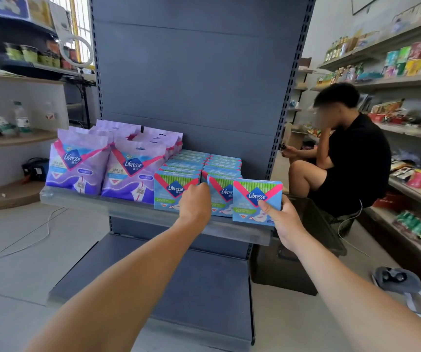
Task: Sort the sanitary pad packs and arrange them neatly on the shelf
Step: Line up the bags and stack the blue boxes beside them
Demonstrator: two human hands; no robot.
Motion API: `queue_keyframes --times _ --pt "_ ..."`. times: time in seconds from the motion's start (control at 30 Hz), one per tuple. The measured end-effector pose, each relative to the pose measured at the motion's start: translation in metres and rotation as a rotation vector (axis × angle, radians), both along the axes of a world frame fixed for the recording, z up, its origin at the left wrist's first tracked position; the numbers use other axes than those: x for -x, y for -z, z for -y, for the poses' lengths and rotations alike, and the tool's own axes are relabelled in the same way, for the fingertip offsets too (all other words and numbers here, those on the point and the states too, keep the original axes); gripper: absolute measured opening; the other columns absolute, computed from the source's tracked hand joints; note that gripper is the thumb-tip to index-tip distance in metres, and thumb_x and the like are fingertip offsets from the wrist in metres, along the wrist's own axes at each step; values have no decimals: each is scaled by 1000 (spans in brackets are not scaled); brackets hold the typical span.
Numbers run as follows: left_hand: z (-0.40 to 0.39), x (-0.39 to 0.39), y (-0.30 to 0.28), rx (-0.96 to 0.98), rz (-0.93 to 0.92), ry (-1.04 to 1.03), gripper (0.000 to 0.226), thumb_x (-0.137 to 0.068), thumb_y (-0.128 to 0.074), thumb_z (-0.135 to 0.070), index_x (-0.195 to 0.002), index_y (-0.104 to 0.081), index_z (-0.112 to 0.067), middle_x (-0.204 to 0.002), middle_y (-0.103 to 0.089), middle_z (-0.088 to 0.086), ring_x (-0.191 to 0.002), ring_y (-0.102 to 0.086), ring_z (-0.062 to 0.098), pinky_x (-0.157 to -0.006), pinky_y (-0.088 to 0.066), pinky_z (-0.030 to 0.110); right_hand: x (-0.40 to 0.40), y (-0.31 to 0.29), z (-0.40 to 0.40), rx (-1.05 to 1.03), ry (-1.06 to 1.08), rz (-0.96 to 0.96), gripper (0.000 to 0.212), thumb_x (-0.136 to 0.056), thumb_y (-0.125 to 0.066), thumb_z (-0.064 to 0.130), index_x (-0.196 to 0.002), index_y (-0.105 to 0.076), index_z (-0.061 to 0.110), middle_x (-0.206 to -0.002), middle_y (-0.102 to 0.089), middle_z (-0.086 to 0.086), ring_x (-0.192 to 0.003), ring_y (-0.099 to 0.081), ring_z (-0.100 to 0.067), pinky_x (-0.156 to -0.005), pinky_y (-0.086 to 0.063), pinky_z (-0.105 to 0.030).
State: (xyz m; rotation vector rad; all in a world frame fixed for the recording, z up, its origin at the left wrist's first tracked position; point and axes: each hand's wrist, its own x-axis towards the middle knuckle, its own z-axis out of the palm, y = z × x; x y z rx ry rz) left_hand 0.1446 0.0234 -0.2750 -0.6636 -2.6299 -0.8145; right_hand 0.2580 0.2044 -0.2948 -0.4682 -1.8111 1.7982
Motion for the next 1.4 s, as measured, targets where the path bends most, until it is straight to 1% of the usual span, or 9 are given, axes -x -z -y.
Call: queue_keyframes --times 0.17,0.27,0.4,0.6,0.77,0.9,1.17,1.27,1.4 --pt "0 -2 13 -35 -97 5 5 -95 -52 -3 -99 -54 -6 -85 -59 10 -79 -60 33 -61 -38 36 2 4 -7 13 -21 18 40 -84 -73 25 -120 -55 17 -114 -68 -1 -103 -67 -18 -83 -55 -32" --pt "-2 -1 31 -42 -103 157 7 -92 -50 -4 -92 -57 -6 -82 -61 9 -74 -57 32 -58 -37 36 7 7 -6 3 -33 19 35 -85 -72 25 -115 -56 21 -114 -68 -1 -104 -66 -18 -82 -56 -32" --pt "-7 3 45 1 -106 326 30 -91 -50 2 -114 -66 -10 -101 -69 8 -88 -64 30 -71 -53 41 13 11 -5 17 -35 4 32 -85 -72 25 -112 -56 23 -112 -68 0 -104 -67 -18 -81 -56 -31" --pt "-11 9 40 -3 -99 344 42 -91 -48 2 -129 -59 -11 -116 -68 6 -99 -65 30 -75 -54 39 18 11 -8 2 -72 29 30 -85 -71 26 -111 -57 23 -112 -69 0 -103 -67 -18 -86 -56 -34" --pt "-6 12 47 -7 -95 304 36 -88 -46 3 -118 -62 -9 -104 -70 9 -88 -65 33 -70 -54 43 25 8 -4 -74 -105 68 25 -86 -69 29 -107 -56 25 -106 -69 5 -98 -68 -14 -75 -56 -26" --pt "-1 13 49 11 -73 276 28 -86 -45 5 -109 -59 -5 -85 -64 8 -79 -60 35 -59 -45 37 32 5 -2 -213 -135 119 36 -87 -68 34 -118 -55 22 -112 -68 4 -99 -68 -13 -69 -56 -20" --pt "14 2 38 -12 -154 131 26 -95 -48 -12 -120 -45 -6 -98 -65 12 -88 -63 33 -65 -36 33 51 4 12 -429 -102 182 45 -86 -67 43 -123 -54 20 -111 -66 7 -95 -67 -9 -71 -55 -22" --pt "22 2 39 -52 -255 200 19 -95 -51 -17 -112 -53 -8 -102 -61 6 -89 -59 26 -63 -38 30 60 10 16 -486 -68 210 56 -82 -65 54 -126 -53 22 -116 -68 6 -96 -68 -11 -76 -58 -28" --pt "29 10 49 56 -372 255 15 -93 -55 -24 -99 -60 -11 -91 -60 3 -83 -57 24 -58 -42 32 68 10 25 -574 -41 288 59 -82 -62 63 -124 -51 23 -114 -68 7 -92 -67 -10 -73 -58 -29"
